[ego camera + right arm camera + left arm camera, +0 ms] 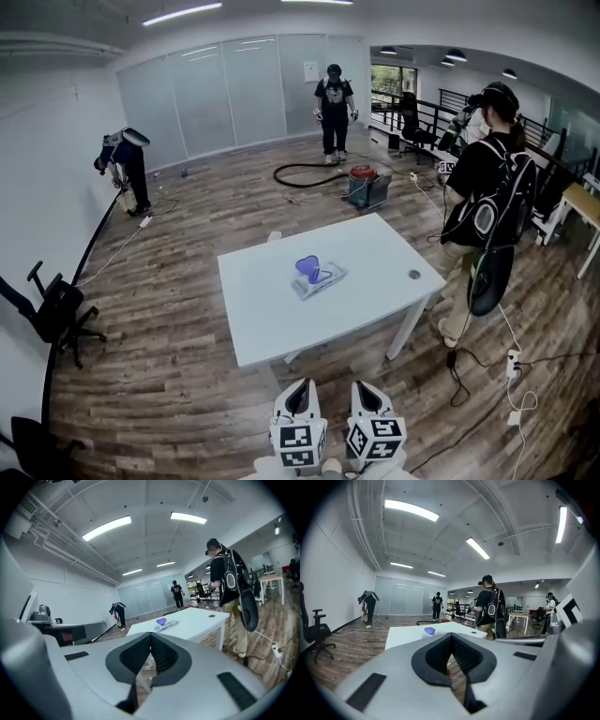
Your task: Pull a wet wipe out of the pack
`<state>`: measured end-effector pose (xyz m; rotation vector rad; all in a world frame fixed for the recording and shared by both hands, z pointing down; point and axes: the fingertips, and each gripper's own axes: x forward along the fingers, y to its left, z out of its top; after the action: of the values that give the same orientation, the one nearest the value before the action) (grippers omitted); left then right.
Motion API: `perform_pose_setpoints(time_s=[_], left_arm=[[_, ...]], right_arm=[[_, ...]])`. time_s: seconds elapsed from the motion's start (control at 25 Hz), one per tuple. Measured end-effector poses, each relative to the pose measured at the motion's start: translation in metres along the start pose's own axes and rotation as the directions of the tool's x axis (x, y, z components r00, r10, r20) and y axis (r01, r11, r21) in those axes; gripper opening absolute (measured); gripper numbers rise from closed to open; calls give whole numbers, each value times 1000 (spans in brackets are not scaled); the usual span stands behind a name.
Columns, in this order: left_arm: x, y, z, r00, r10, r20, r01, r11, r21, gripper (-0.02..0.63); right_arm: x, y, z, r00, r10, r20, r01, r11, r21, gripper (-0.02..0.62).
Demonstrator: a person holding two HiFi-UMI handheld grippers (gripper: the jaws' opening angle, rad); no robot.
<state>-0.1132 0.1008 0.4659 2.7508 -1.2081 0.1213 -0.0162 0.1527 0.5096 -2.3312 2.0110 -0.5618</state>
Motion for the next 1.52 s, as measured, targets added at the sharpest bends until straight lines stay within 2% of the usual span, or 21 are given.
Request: perform_pose_setpoints(time_s=[0.72,1.0,1.52], left_arm=[[76,-8,-1,999,34,-41,-33,999,23,-3],[95,-1,-4,998,49,-31,-49,999,17,-3],[142,2,0,999,42,-25,-42,999,1,-3]], right_arm=[[66,-50,17,998,47,-36,-46,999,15,9],[85,-63,11,997,46,-58,-46,999,0,9],[121,-84,30,998,42,-48,-43,999,-15,9]])
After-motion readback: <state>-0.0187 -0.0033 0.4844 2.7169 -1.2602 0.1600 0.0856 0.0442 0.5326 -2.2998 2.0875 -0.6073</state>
